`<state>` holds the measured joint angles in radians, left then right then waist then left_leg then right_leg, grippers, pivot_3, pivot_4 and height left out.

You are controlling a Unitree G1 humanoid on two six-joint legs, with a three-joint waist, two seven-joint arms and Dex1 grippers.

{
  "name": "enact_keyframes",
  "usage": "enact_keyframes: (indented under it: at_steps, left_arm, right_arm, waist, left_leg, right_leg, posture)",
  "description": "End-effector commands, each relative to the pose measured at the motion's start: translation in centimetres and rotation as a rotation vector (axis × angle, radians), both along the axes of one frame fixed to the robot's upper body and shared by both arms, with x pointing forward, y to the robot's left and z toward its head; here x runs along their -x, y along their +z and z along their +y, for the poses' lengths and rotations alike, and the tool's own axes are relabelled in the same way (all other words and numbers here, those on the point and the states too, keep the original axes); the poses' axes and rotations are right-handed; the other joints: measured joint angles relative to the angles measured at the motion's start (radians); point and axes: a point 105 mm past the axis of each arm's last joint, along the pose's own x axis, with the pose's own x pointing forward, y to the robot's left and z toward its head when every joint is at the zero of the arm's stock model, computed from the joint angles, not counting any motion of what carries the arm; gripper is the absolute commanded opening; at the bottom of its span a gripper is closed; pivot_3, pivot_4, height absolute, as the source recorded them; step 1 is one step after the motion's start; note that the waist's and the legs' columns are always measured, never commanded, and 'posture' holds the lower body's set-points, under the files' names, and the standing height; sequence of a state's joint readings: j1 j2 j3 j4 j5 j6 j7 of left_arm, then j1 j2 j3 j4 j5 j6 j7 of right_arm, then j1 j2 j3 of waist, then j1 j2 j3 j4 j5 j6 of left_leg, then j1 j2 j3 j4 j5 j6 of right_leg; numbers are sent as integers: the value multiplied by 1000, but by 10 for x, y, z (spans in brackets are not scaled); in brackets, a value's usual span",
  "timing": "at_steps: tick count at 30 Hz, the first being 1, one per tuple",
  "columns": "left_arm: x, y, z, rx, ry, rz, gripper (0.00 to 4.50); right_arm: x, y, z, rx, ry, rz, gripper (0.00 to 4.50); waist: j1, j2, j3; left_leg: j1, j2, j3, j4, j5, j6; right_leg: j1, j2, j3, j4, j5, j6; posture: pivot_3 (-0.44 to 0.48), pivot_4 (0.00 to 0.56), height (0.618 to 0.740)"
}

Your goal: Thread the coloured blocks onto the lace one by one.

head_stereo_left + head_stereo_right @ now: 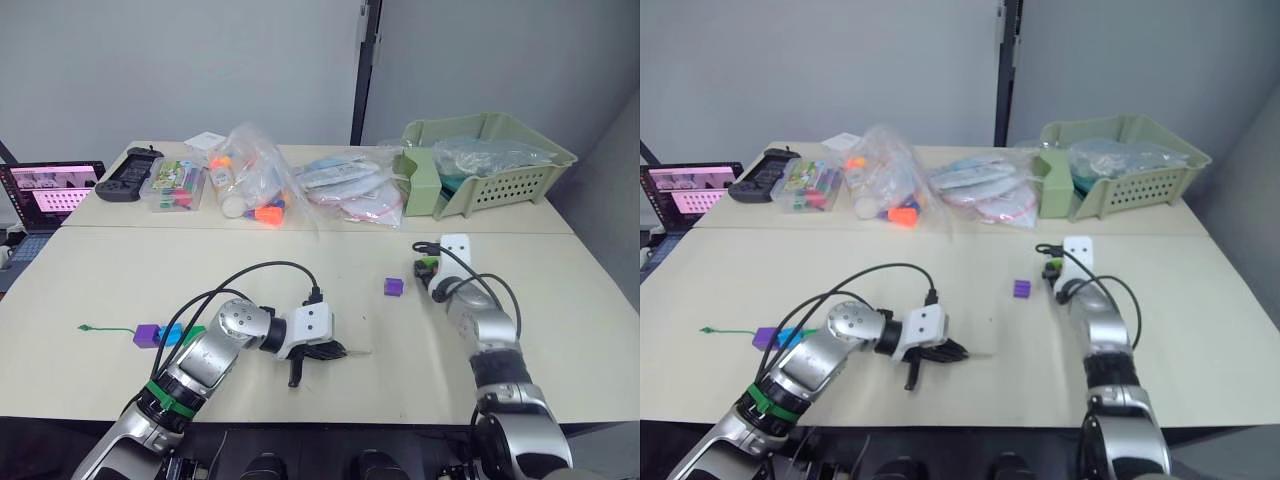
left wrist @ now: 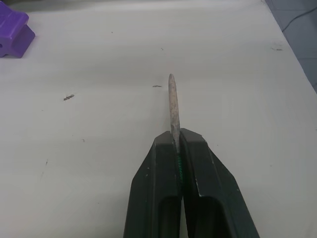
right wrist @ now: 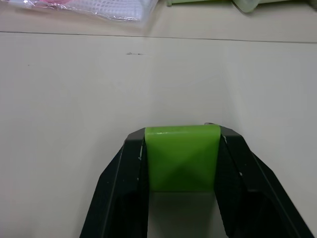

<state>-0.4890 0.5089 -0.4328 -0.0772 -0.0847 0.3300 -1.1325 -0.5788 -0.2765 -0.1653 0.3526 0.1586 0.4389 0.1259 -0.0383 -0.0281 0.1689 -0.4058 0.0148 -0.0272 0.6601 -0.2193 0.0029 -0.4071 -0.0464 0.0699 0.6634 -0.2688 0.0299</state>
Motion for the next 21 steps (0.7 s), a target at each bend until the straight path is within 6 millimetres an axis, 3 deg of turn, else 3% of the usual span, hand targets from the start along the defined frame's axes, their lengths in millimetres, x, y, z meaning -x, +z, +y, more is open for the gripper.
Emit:
enact_keyframes:
  at_steps: [1,3,5,11,12,16,21]
  left_arm:
    - [1,11,-1,30,-14,-36,0]
    - [1,11,1,29,-12,-35,0]
    - [0,10,2,27,-10,-34,0]
    - [-2,10,5,24,-5,-29,0]
    - [-2,10,5,23,-5,-29,0]
    - [-2,10,7,20,-3,-26,0]
    - [-1,11,6,19,-8,-26,0]
  right_arm:
    - [27,58,4,-24,-7,-182,1163]
    - [48,68,13,-26,7,-206,1163]
    - [80,71,32,-35,37,-200,1163]
    - [154,50,80,-60,138,-71,1163]
    - [157,48,82,-61,139,-59,1163]
    - [179,9,106,-93,191,105,1163]
    - [174,-32,114,-111,210,232,1163]
  waist:
    - [-2,1,0]
    - [-3,1,0]
    - [-3,1,0]
    - [-4,2,0]
    - [-4,1,0]
    - [-1,1,0]
    - [-4,1,0]
  left_leg:
    - [-1,0,-1,0,0,0]
    - [-2,0,-1,-1,0,0]
    - [-2,1,-2,-1,0,0]
    - [-2,1,-2,-1,0,0]
    - [-2,1,-2,-1,0,0]
    - [1,1,0,1,0,0]
    - [1,2,1,0,0,0]
  right_leg:
    - [-1,0,0,1,0,0]
    - [-3,0,0,1,0,0]
    - [-3,0,0,1,0,0]
    - [-2,1,0,0,0,0]
    - [-2,1,0,-1,0,1]
    - [1,1,0,-3,-1,1]
    - [0,1,0,-4,-1,1]
  posture:
    - [0,150,740]
    - [0,150,740]
    - [0,150,740]
    - [0,150,740]
    - [0,150,740]
    - [0,150,740]
    - [0,150,740]
